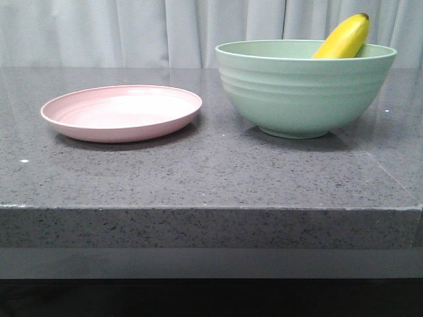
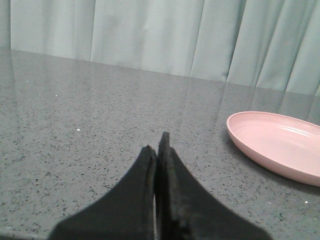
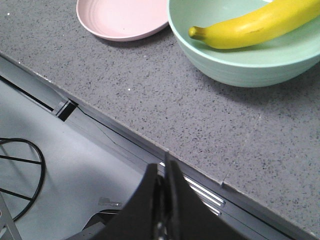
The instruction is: Transfer banana from pink plate to green bowl
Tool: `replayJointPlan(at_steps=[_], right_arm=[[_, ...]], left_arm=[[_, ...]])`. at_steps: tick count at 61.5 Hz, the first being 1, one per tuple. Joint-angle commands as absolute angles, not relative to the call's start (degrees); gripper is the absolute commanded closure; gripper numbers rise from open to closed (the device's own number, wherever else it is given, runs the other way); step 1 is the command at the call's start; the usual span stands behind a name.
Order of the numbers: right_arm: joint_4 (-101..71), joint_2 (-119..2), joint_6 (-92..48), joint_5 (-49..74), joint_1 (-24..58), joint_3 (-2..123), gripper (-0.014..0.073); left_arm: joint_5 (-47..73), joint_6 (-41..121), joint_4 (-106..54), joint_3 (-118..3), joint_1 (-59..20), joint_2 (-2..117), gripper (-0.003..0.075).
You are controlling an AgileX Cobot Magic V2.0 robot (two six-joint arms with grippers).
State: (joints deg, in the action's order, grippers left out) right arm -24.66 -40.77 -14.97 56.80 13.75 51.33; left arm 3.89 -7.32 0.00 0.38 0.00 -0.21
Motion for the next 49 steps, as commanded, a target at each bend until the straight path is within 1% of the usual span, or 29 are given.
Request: replayJointPlan(at_steps=[1,4,11,23,30,41,45,49], right_arm=[[-26.2,-40.5,-15.4,53.4,13.8,52.2,0.0662],[-26.3,-39.3,-15.4,53.2,13.6,51.4,0.0662],[-25.6,-34.4,-16.9,46.1,9.4,47.1,0.0662],[-25.6,-20.1,-16.9,23.4,2.7,32.8,0.0662],[-25.5,-14.9,-16.9,16.3,2.2,26.7,0.0662],[-25.7,-11.9,-15.6,11.3,2.1,20.8,0.0662],[-22.4,-9.2,-11.0,10.6,1.4,18.9,0.0662],[-16.3,-7.0,-3.3,9.7,0.0,16.4,0.0662]], left_arm=[[-1.0,-7.9,0.0,0.7,0.0,-1.4,0.0741],[-1.0,-7.9,0.0,0.7,0.0,-1.4,0.0741],[-1.0,-7.9,0.0,0.7,0.0,-1.3,0.0741],[-1.0,-7.9,0.0,0.7,0.0,-1.3,0.0741],[-1.0,-7.9,0.0,0.7,0.0,-1.3,0.0741],[-1.0,-7.9,0.0,0.7,0.0,-1.3,0.0741],[-1.0,-7.9,0.0,0.7,0.0,-1.3,0.0741],[-1.0,-7.9,0.0,0.7,0.0,-1.3,0.0741]])
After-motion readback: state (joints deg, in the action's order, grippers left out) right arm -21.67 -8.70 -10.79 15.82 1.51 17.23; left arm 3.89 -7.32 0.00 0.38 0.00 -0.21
